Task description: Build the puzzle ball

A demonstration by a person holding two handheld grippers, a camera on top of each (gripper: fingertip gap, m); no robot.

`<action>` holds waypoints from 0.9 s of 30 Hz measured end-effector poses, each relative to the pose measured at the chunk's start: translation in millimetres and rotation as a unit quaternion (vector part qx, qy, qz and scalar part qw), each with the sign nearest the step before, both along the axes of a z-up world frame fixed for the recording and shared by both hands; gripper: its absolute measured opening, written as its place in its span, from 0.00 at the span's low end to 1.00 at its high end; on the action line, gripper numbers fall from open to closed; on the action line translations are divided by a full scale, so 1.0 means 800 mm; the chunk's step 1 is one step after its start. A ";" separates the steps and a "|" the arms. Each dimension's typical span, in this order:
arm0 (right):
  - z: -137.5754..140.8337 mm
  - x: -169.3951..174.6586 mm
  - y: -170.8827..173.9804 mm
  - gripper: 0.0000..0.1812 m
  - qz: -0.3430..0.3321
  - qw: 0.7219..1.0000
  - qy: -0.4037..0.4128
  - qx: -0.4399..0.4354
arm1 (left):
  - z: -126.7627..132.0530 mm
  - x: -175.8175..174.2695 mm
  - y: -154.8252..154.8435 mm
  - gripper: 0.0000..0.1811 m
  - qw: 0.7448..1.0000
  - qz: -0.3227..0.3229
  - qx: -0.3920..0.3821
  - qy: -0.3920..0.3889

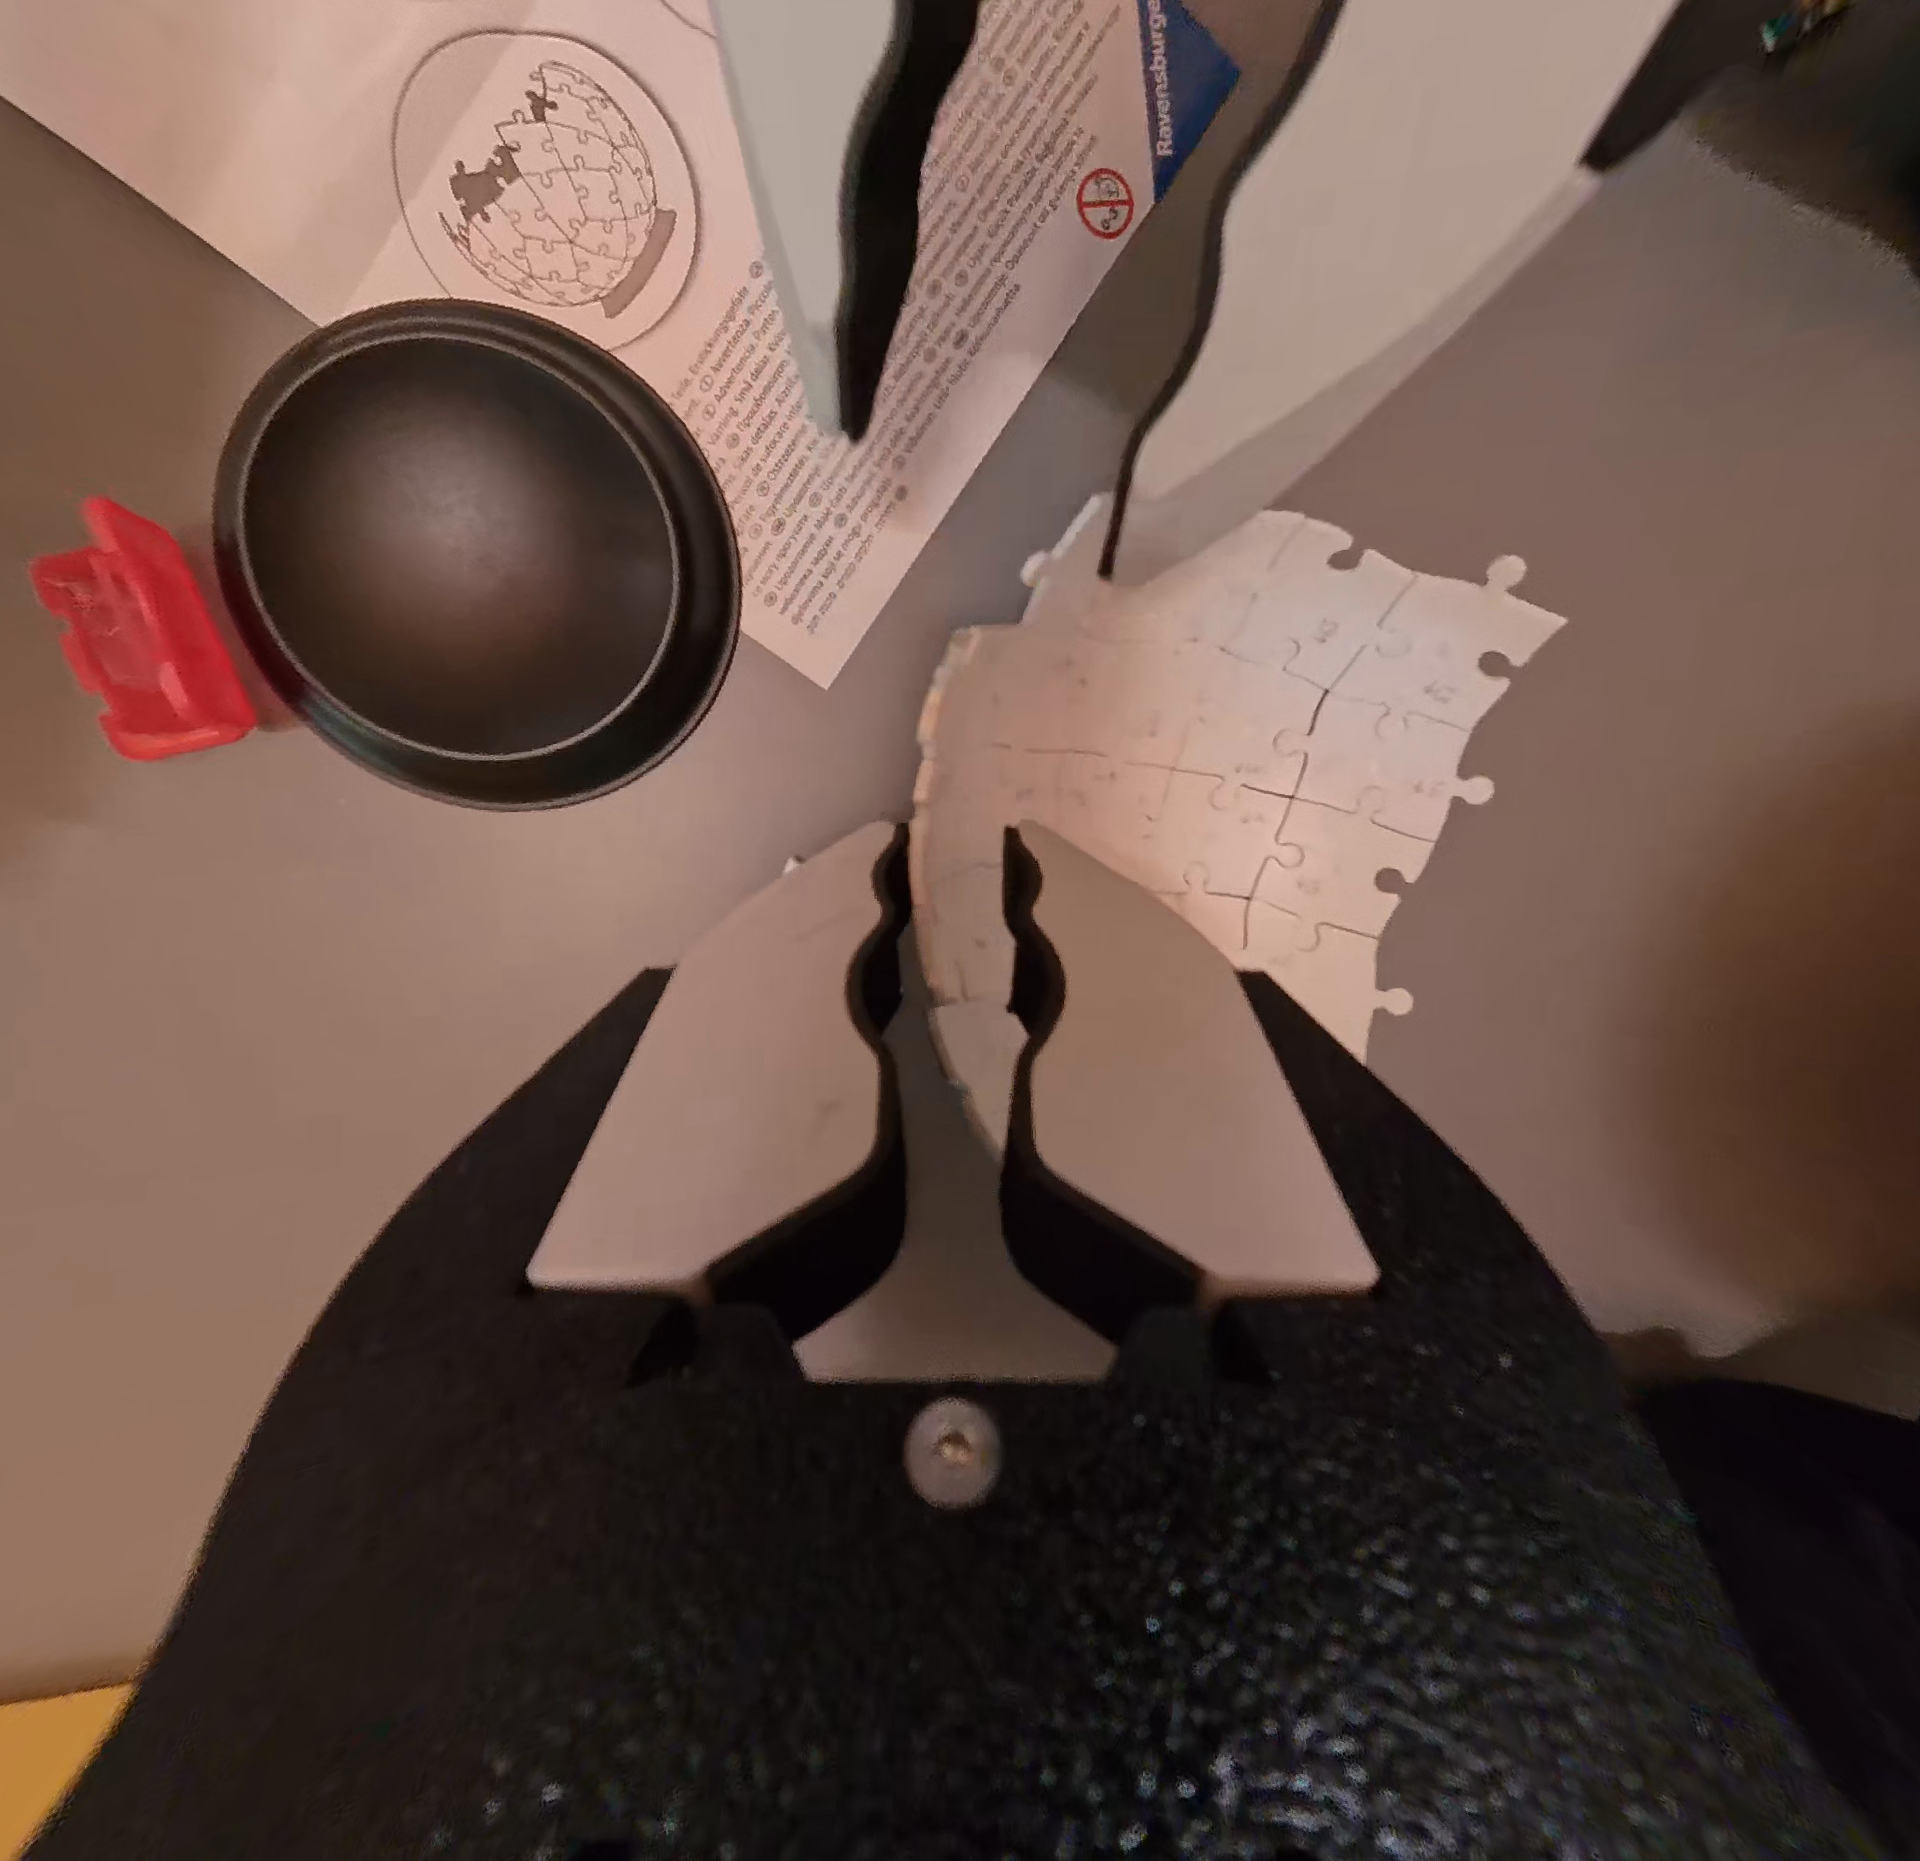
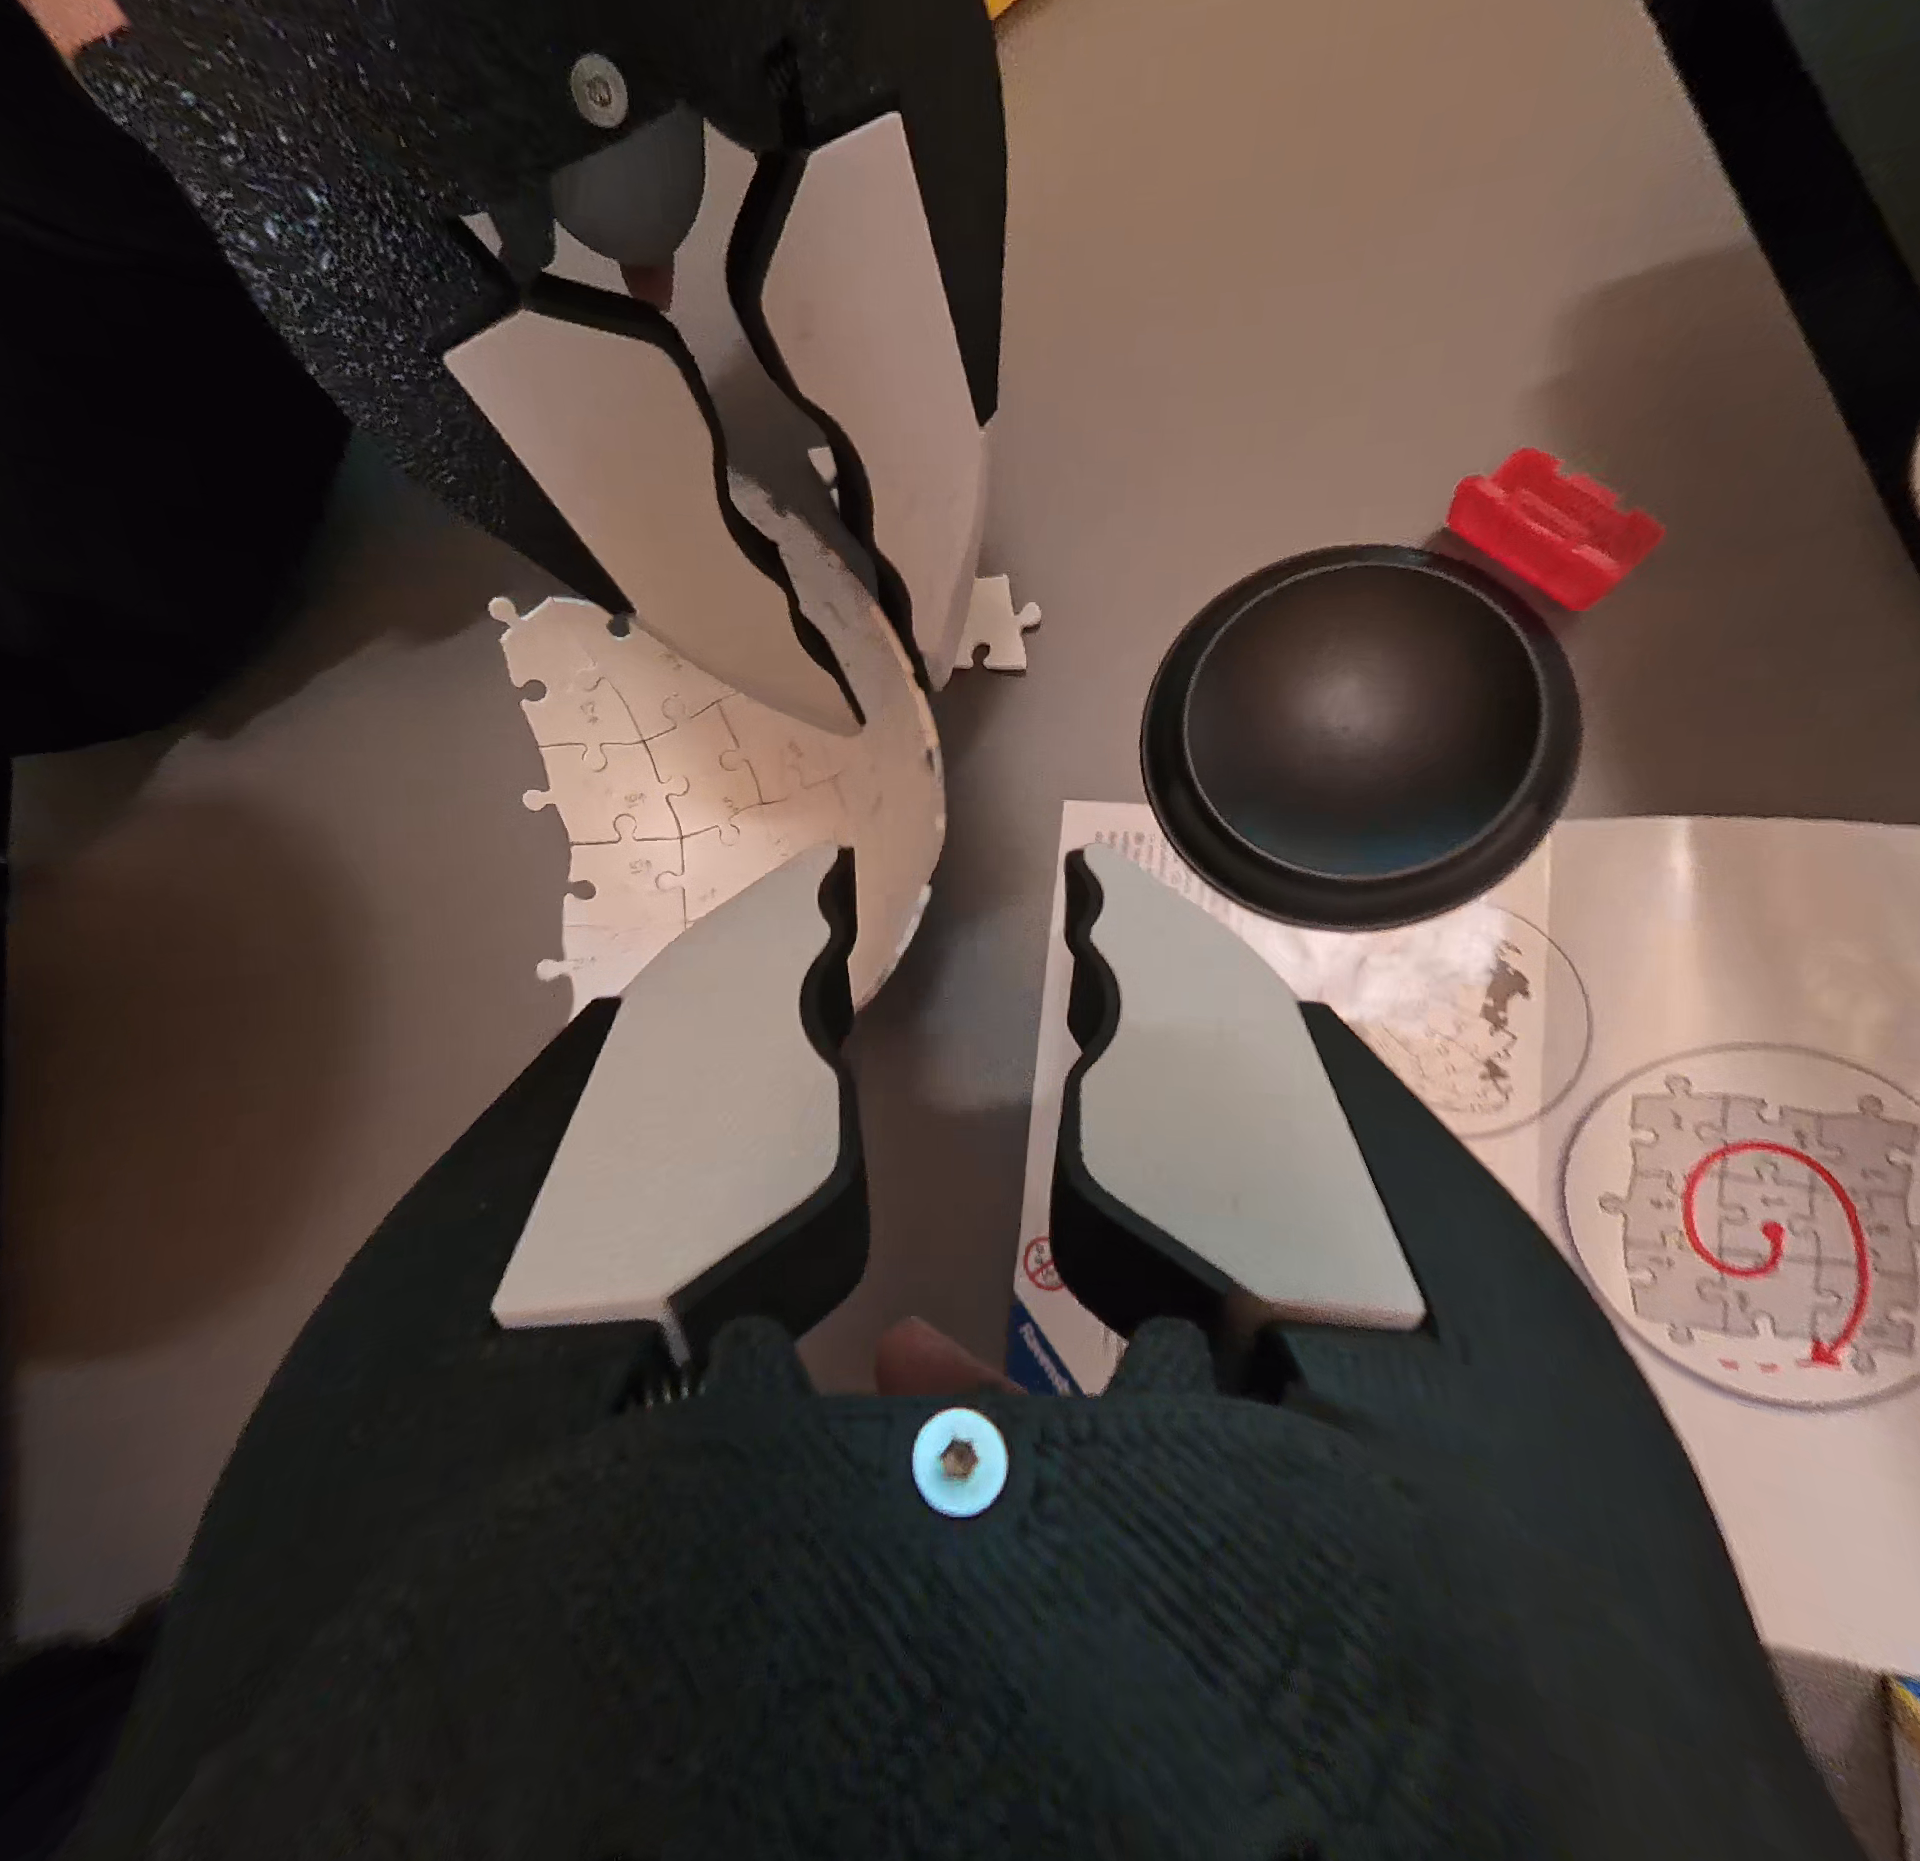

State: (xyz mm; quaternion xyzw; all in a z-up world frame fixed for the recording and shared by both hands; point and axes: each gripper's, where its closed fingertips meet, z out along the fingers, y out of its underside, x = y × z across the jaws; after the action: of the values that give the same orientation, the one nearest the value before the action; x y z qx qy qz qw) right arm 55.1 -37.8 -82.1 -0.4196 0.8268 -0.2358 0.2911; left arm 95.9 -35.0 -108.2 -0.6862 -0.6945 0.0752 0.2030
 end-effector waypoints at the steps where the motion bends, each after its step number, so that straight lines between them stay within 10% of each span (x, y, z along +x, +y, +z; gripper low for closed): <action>1: 0.002 -0.005 -0.001 0.21 -0.009 1.000 0.002 -0.004 | 0.000 -0.001 0.001 0.10 1.000 -0.002 -0.001 0.000; 20: 0.030 -0.031 -0.005 0.19 -0.066 0.995 0.041 -0.062 | 0.053 0.042 -0.038 0.18 0.993 0.079 -0.071 0.059; 27: 0.037 -0.041 0.019 0.19 -0.062 0.994 0.059 -0.061 | -0.011 0.109 -0.028 0.28 0.997 0.032 -0.063 -0.010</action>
State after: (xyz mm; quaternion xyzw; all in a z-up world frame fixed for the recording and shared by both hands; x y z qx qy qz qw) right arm 22.5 -22.3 -52.7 -0.3975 0.8511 -0.2785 0.2002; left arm 183.5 -57.1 -117.1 -0.6757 -0.7121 0.1182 0.1497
